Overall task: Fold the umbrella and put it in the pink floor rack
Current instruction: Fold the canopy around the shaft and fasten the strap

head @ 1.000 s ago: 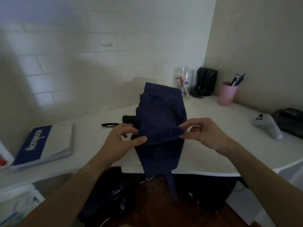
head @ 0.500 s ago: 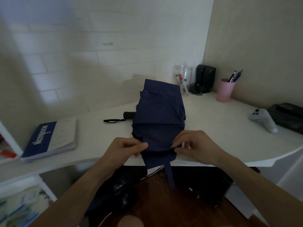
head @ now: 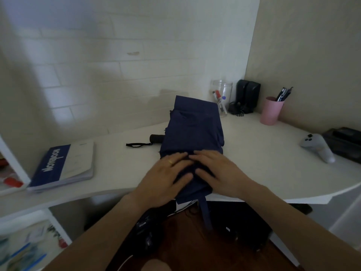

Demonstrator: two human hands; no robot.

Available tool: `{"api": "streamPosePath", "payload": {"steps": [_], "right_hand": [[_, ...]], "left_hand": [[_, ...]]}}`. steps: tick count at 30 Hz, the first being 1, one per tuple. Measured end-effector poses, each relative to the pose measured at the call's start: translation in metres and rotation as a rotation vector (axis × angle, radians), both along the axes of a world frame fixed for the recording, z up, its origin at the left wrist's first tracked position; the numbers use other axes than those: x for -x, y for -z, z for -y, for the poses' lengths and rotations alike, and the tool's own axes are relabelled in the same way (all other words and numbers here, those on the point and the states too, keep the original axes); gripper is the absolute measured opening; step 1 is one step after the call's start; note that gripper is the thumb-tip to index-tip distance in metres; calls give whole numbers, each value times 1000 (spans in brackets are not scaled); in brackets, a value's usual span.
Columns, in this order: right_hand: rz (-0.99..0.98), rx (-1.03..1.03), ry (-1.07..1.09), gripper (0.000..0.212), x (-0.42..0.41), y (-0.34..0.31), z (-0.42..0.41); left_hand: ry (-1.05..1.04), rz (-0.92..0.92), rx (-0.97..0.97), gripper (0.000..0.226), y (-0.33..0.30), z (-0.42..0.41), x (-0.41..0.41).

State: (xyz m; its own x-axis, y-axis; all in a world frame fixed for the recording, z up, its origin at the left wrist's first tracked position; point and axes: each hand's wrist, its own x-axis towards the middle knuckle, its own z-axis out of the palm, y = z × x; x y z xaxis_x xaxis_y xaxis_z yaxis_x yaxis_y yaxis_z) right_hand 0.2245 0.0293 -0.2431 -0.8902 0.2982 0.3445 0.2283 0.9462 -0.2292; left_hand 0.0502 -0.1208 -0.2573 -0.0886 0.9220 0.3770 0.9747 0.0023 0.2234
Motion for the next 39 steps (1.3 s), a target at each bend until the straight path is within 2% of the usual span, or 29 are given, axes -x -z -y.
{"api": "streamPosePath", "payload": {"steps": [3, 6, 7, 8, 10, 12, 13, 14, 16, 17, 21, 24, 26, 30, 32, 35, 36, 39], "right_hand": [[340, -28, 13, 71, -4, 19, -5], [396, 75, -16, 72, -13, 20, -10], [331, 167, -15, 70, -14, 15, -12], [183, 255, 10, 63, -13, 8, -14], [-244, 269, 149, 42, -6, -10, -22], [-515, 257, 325, 34, 4, -31, -29], [-551, 316, 389, 37, 11, -41, -32], [-539, 393, 431, 41, 18, -49, -35], [-480, 551, 466, 47, 31, -58, -39], [-478, 634, 475, 48, 36, -59, -41], [-535, 841, 519, 47, 41, -55, -51], [-577, 958, 481, 44, 37, -52, -51], [-571, 964, 461, 44, 35, -50, -47], [-584, 1078, 360, 45, 25, -56, -37], [-548, 1104, 298, 38, 14, -59, -34], [-389, 1116, 182, 17, -2, -55, -34], [-363, 1114, 155, 17, -6, -51, -32], [-389, 1174, 106, 38, -15, -43, -25]], "left_hand": [[-15, -189, 262, 67, 18, 4, 16], [-9, -184, 342, 69, 15, 13, 24], [-8, -123, 342, 67, 11, 13, 25], [-13, -36, 293, 62, 6, 13, 25], [-67, 151, -22, 49, -4, 7, 25], [-186, 290, -356, 36, -17, -7, 28], [-241, 392, -443, 37, -26, -16, 29], [-280, 535, -446, 45, -37, -26, 31], [-295, 885, -313, 58, -57, -44, 31], [-295, 1019, -259, 56, -63, -53, 33], [-304, 1208, -233, 46, -68, -59, 38], [-280, 1366, -227, 52, -65, -55, 37], [-266, 1386, -206, 54, -64, -52, 36], [-232, 1297, -184, 25, -65, -42, 34], [-178, 1282, -193, 20, -66, -33, 34], [-111, 1303, -198, 24, -65, -20, 27], [-99, 1312, -191, 27, -65, -16, 21], [-120, 1284, -190, 32, -58, -6, 7]]}}
